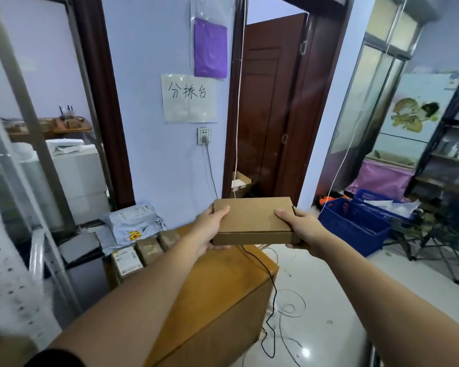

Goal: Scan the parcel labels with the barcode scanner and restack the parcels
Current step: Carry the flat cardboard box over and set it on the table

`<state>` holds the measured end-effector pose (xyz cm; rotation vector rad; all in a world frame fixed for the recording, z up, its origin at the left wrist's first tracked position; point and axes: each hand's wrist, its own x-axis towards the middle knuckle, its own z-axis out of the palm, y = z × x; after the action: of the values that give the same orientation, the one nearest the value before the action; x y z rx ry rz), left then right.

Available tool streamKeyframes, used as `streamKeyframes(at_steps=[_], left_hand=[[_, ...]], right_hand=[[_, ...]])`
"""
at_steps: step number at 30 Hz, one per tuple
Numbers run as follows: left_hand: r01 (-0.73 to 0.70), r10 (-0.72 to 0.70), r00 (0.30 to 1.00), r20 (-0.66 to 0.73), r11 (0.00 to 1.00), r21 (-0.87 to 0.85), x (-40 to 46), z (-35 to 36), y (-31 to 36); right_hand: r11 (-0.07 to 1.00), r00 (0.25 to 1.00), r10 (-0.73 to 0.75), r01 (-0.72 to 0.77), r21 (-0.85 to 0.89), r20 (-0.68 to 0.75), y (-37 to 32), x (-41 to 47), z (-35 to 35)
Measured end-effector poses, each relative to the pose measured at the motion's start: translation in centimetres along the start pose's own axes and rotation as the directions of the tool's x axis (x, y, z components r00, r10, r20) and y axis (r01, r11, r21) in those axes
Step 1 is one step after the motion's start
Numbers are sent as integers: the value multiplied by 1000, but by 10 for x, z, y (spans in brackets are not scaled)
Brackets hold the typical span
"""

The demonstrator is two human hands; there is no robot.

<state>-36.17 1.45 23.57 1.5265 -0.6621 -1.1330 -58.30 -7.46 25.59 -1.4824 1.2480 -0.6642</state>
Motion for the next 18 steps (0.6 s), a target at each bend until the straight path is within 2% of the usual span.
streamKeyframes(at_steps=[11,18], left_hand=[[-74,77,990,-116,997,30,82,46,37],[-67,68,983,-172,998,9,146,104,55]], right_hand=[[993,987,-102,93,75,124,-11,119,-43],[996,984,-64,52,72,165,-18,200,-95]])
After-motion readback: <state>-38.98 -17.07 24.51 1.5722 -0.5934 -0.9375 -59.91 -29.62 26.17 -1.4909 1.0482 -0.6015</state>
